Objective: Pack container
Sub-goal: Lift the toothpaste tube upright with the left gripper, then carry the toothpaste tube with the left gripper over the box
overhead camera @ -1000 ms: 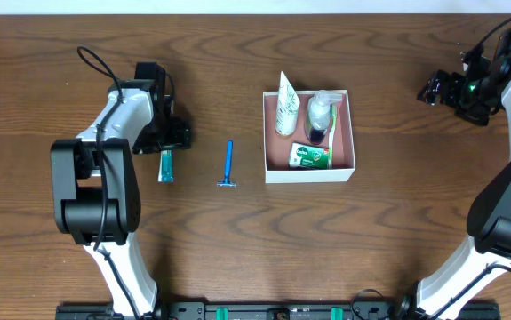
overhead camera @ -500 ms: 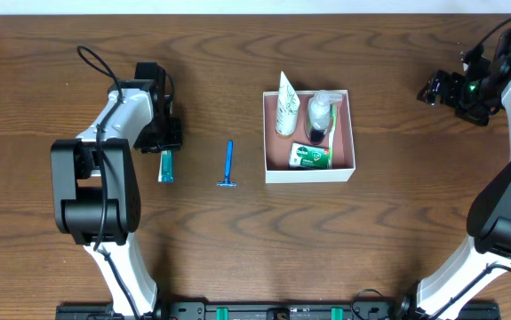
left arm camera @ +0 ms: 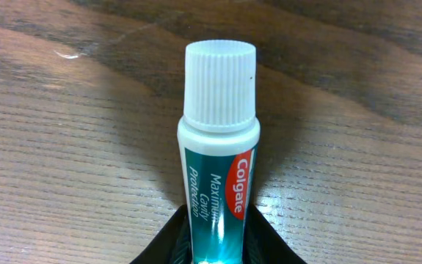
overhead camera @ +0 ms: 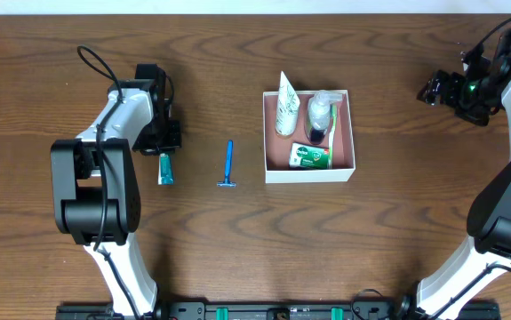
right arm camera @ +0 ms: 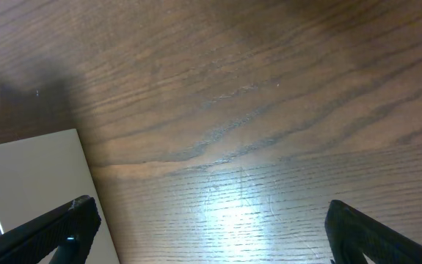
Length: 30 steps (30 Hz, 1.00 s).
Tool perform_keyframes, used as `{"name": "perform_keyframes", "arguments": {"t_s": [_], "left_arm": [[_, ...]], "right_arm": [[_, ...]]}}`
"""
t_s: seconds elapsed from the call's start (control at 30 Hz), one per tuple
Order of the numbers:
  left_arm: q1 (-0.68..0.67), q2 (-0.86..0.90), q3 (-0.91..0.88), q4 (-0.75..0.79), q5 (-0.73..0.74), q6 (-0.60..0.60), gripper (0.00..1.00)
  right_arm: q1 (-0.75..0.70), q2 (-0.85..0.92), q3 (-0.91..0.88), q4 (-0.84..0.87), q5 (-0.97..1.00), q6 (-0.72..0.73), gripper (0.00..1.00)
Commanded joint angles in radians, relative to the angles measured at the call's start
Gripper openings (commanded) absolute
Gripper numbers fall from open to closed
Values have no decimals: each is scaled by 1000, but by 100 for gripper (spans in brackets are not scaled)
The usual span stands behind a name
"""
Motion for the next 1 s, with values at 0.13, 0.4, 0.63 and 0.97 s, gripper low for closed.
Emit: {"name": "perform_keyframes", "arguments": {"t_s": [0.13, 0.4, 0.63, 0.97], "left_arm": [[7, -39, 8, -20, -25, 6, 22], [0, -148, 58, -81, -21, -11, 22], [-51, -388, 62, -84, 51, -14, 22], [-296, -669, 62, -39, 58, -14, 22]], "right_arm": [[-5, -2, 19, 2, 0, -8, 99], [-5, -2, 19, 2, 0, -8, 99], [-5, -2, 19, 2, 0, -8, 99], [-5, -2, 19, 2, 0, -8, 99]]}}
